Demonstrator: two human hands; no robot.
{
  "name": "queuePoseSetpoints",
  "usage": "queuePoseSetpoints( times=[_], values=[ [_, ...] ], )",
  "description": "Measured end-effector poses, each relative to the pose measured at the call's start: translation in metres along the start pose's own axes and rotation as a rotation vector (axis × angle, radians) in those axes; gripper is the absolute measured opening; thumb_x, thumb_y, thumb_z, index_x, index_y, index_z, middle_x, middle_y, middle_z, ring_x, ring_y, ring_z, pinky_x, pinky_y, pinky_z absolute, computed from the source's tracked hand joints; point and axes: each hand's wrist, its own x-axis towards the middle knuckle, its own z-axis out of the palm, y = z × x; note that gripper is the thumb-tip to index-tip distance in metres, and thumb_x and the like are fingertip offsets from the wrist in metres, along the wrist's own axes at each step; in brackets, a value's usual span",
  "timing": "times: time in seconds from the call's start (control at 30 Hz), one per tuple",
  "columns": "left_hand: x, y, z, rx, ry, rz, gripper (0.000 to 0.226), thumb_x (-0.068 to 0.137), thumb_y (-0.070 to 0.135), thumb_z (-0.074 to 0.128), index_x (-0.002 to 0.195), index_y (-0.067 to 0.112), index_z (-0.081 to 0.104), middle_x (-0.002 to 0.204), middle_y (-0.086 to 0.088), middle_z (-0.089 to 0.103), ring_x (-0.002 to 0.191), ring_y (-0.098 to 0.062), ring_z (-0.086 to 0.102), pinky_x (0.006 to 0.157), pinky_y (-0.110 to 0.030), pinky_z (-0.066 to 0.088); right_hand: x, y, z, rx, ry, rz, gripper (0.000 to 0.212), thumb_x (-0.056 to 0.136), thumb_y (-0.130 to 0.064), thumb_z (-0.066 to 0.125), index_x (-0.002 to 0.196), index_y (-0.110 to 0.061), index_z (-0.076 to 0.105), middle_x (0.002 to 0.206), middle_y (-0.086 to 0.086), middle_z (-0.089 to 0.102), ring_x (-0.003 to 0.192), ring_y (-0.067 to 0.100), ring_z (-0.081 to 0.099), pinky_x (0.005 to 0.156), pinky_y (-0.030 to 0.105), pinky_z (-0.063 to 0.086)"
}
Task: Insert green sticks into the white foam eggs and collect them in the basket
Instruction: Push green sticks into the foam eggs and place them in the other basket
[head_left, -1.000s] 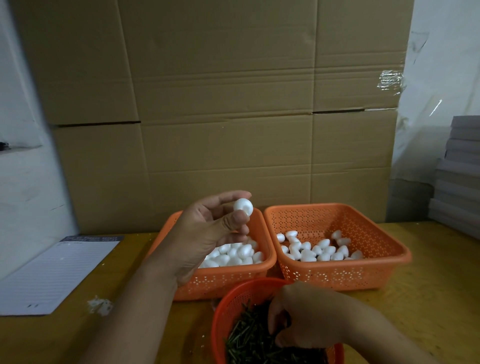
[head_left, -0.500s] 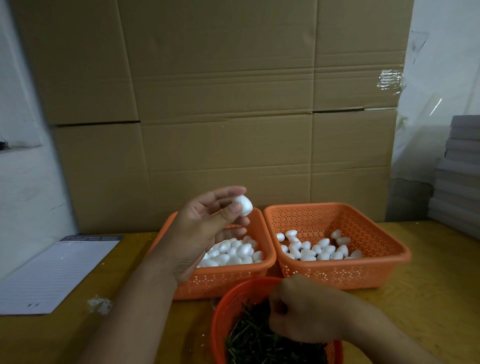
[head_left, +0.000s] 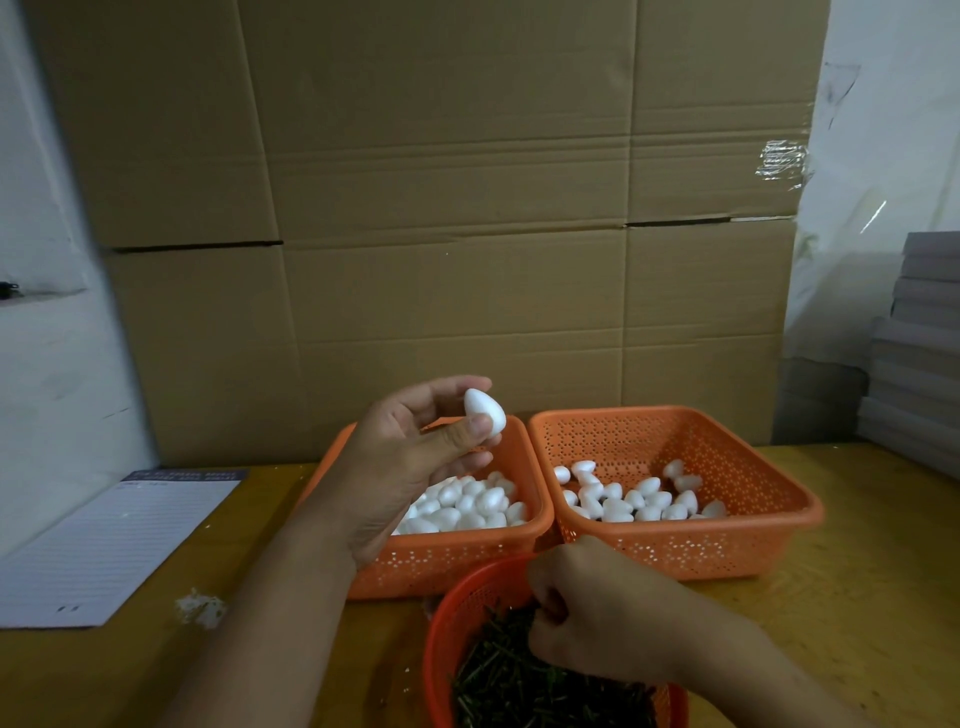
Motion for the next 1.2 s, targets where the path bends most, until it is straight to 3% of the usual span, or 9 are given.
queuePoseSetpoints(
  times=[0.1, 0.2, 0.37, 0.47, 0.57, 0.73, 0.9, 1.03, 1.2],
  values=[
    [0.0, 0.0, -0.001, 0.062, 0.006, 0.0, 0.041, 0.069, 0.029, 0.083, 0.109, 0.029, 0.077, 0.1, 0.005, 0.075, 0.09, -0.012, 0.07, 0.078, -0.023, 0.056, 0.001, 0.003, -0.001, -0.016, -0.019, 0.033, 0.028, 0.081, -0.018, 0.062, 0.063, -0.027, 0.043, 0.061, -0.01, 0.048, 0.055, 0.004, 0.048, 0.048, 0.021, 0.036],
    [0.0, -0.001, -0.003, 0.126, 0.017, 0.0, 0.036, 0.075, 0.025, 0.079, 0.109, 0.032, 0.076, 0.097, 0.011, 0.073, 0.08, -0.007, 0.065, 0.077, -0.022, 0.055, 0.001, 0.006, 0.0, -0.016, -0.03, 0.05, 0.016, 0.088, -0.025, 0.065, 0.082, -0.032, 0.053, 0.073, -0.014, 0.054, 0.069, -0.01, 0.052, 0.054, 0.015, 0.041],
    [-0.001, 0.0, -0.003, 0.189, -0.003, 0.004, 0.034, 0.073, 0.028, 0.082, 0.107, 0.033, 0.077, 0.099, 0.014, 0.073, 0.091, 0.001, 0.068, 0.075, -0.013, 0.051, 0.002, 0.007, 0.001, 0.06, -0.053, 0.045, 0.01, 0.092, -0.034, 0.067, 0.102, -0.034, 0.066, 0.081, -0.024, 0.057, 0.077, -0.017, 0.053, 0.06, 0.008, 0.04],
    [-0.001, -0.001, -0.002, 0.181, 0.005, 0.001, 0.033, 0.075, 0.027, 0.078, 0.107, 0.034, 0.077, 0.098, 0.013, 0.073, 0.088, 0.0, 0.068, 0.075, -0.014, 0.052, 0.003, 0.006, 0.001, 0.07, -0.084, 0.007, 0.015, 0.093, -0.028, 0.066, 0.106, -0.028, 0.073, 0.085, -0.026, 0.066, 0.075, -0.02, 0.055, 0.066, 0.001, 0.04],
    [0.001, -0.001, -0.001, 0.042, 0.02, -0.016, 0.036, 0.072, 0.032, 0.081, 0.108, 0.029, 0.077, 0.1, 0.002, 0.075, 0.089, -0.009, 0.069, 0.077, -0.019, 0.054, 0.003, 0.006, 0.0, 0.131, -0.089, 0.021, 0.02, 0.095, -0.022, 0.064, 0.112, -0.028, 0.071, 0.078, -0.039, 0.061, 0.075, -0.022, 0.055, 0.068, 0.0, 0.042],
    [0.003, 0.0, -0.001, -0.279, 0.037, -0.08, 0.034, 0.068, 0.026, 0.082, 0.101, 0.017, 0.08, 0.099, -0.011, 0.075, 0.091, -0.017, 0.073, 0.074, -0.022, 0.058, 0.001, 0.006, -0.006, 0.27, -0.113, 0.114, 0.013, 0.096, -0.012, 0.061, 0.1, -0.023, 0.068, 0.086, -0.001, 0.074, 0.072, 0.005, 0.07, 0.064, 0.016, 0.054],
    [0.004, -0.002, -0.004, -0.38, 0.066, -0.133, 0.025, 0.077, 0.021, 0.078, 0.099, 0.012, 0.081, 0.102, -0.011, 0.074, 0.089, -0.018, 0.073, 0.072, -0.024, 0.059, -0.001, 0.004, -0.01, 0.144, -0.148, 0.02, 0.007, 0.093, -0.022, 0.066, 0.093, -0.026, 0.072, 0.081, -0.024, 0.068, 0.078, -0.01, 0.062, 0.068, 0.006, 0.044],
    [0.005, -0.002, -0.005, -0.35, 0.064, -0.136, 0.036, 0.067, 0.026, 0.084, 0.1, 0.013, 0.08, 0.102, -0.011, 0.074, 0.089, -0.017, 0.073, 0.072, -0.024, 0.059, -0.001, 0.002, -0.011, 0.121, -0.181, -0.039, 0.008, 0.091, -0.025, 0.069, 0.096, -0.028, 0.075, 0.101, -0.016, 0.07, 0.092, -0.007, 0.06, 0.077, 0.004, 0.043],
    [0.005, -0.002, -0.003, -0.317, 0.047, -0.141, 0.036, 0.065, 0.026, 0.085, 0.099, 0.016, 0.081, 0.099, -0.011, 0.075, 0.09, -0.018, 0.074, 0.073, -0.023, 0.058, -0.002, 0.004, -0.012, 0.195, -0.211, 0.01, 0.007, 0.091, -0.019, 0.069, 0.093, -0.022, 0.075, 0.087, -0.015, 0.073, 0.079, -0.003, 0.067, 0.072, 0.01, 0.05]
  ],
)
